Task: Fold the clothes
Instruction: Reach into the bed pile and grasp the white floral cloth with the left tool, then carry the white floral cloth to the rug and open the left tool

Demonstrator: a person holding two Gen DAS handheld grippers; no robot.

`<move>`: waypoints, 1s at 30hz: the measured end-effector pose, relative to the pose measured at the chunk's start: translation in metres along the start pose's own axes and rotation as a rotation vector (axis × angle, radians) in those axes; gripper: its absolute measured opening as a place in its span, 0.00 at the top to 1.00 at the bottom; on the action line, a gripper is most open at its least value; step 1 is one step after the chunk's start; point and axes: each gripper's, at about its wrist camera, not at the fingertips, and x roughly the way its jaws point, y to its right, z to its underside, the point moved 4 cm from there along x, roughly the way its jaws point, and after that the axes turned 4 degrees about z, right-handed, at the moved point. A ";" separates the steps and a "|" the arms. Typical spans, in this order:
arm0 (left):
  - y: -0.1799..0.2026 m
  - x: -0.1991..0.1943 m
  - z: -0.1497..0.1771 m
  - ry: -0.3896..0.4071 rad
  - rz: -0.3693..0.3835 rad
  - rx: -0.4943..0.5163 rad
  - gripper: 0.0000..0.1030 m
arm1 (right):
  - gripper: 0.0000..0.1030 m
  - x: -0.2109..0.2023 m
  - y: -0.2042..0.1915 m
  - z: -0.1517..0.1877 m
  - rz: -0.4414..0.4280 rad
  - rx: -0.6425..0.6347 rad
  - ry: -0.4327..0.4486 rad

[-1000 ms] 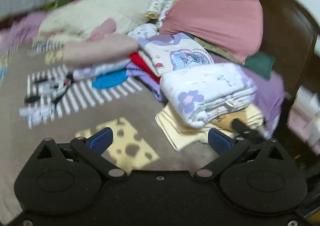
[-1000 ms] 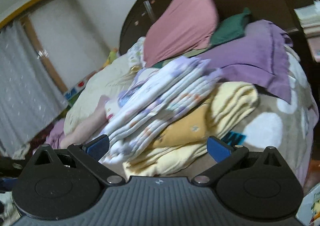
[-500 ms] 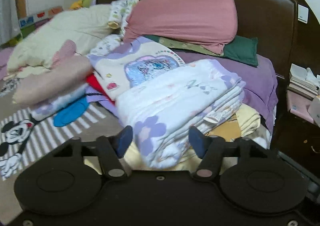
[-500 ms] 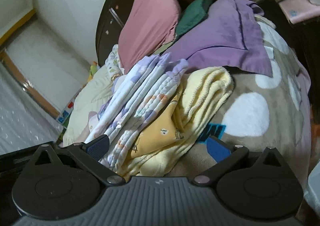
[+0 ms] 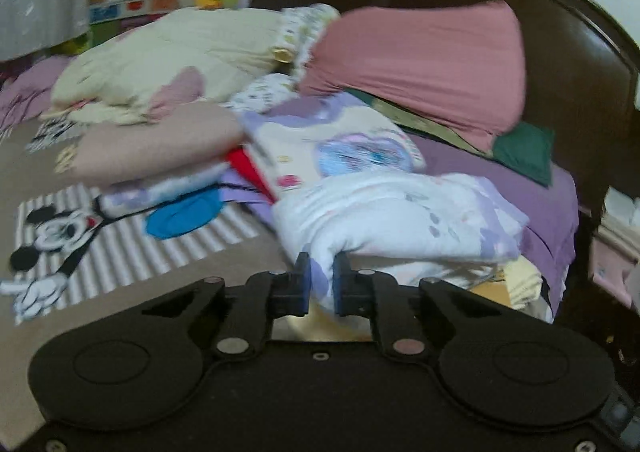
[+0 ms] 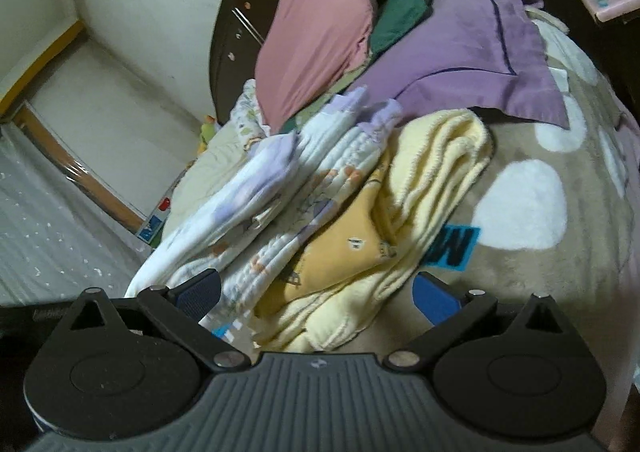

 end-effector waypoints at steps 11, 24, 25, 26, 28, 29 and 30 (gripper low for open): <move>-0.092 -0.089 0.040 0.040 -0.180 -0.083 0.92 | 0.04 -0.007 -0.023 0.009 -0.085 -0.076 -0.011; -0.243 -0.207 0.130 0.012 -0.463 -0.320 0.92 | 0.20 0.009 -0.103 0.082 -0.278 -0.305 -0.252; -0.253 -0.216 0.136 0.017 -0.483 -0.350 0.92 | 0.21 0.009 -0.109 0.089 -0.292 -0.322 -0.273; -0.263 -0.225 0.142 0.022 -0.503 -0.381 0.92 | 0.23 0.010 -0.115 0.097 -0.305 -0.338 -0.296; -0.282 -0.244 0.155 0.035 -0.544 -0.446 0.92 | 0.24 0.010 -0.128 0.113 -0.331 -0.368 -0.343; -0.290 -0.252 0.161 0.040 -0.562 -0.476 0.92 | 0.24 0.009 -0.134 0.122 -0.343 -0.386 -0.367; -0.300 -0.260 0.168 0.045 -0.582 -0.510 0.92 | 0.24 0.009 -0.139 0.129 -0.355 -0.397 -0.390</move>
